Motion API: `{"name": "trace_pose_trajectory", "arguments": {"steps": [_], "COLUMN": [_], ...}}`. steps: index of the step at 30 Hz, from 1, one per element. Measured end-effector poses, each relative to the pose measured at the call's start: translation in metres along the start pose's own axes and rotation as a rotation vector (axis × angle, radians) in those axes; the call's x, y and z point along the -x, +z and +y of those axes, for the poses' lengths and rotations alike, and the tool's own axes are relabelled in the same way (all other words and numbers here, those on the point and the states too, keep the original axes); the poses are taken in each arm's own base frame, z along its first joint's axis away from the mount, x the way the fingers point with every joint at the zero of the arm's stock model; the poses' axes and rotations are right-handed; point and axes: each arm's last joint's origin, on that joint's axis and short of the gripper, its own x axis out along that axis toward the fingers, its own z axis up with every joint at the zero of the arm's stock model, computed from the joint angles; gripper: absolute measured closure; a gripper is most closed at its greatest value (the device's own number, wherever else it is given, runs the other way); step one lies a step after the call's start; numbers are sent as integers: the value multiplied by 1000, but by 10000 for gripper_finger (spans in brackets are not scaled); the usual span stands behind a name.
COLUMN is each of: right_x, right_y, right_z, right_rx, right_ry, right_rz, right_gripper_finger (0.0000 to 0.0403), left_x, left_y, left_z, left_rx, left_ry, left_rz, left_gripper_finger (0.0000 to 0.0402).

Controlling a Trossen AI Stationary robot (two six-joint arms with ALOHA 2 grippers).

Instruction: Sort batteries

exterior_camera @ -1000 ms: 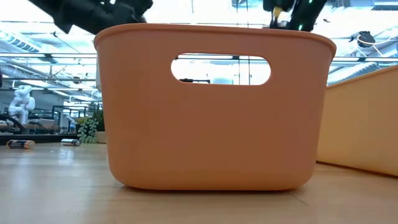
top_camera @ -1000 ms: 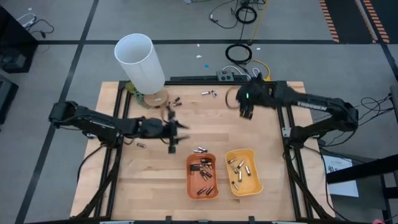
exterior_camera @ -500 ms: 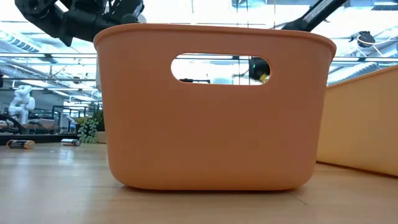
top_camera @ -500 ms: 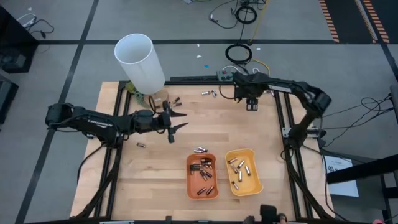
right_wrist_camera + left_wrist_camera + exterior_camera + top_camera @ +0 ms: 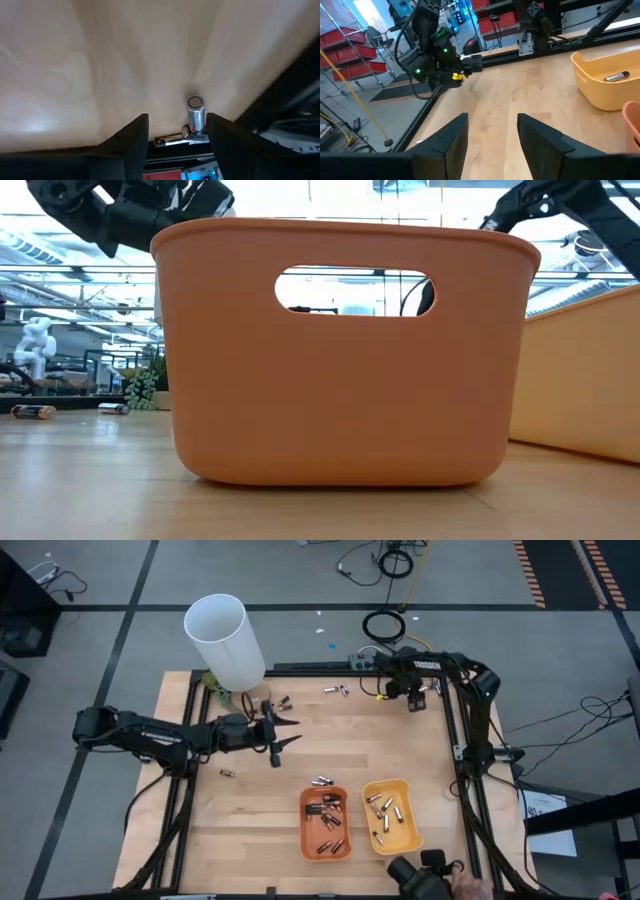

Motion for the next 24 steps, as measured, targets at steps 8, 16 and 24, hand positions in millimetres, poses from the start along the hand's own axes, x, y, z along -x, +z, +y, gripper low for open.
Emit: {"name": "trace_pose_trajectory", "arguments": {"steps": [8,16,24], "right_x": [-18,-31,-33], "right_y": [2,4,8], "right_z": [-14,-16,-12], "right_rx": [34,124,161], "right_ry": [-52,14,34], "right_rz": [25,17,24], "right_gripper_finger": [211,251,358], "left_x": [0,0,0], "left_y": [-2,-2,-2], "left_z": [1,1,1], "left_rx": [-1,-1,-1], "left_ry": [3,3,3], "left_rz": [15,17,19], "left_gripper_finger": [221,221,221]}}
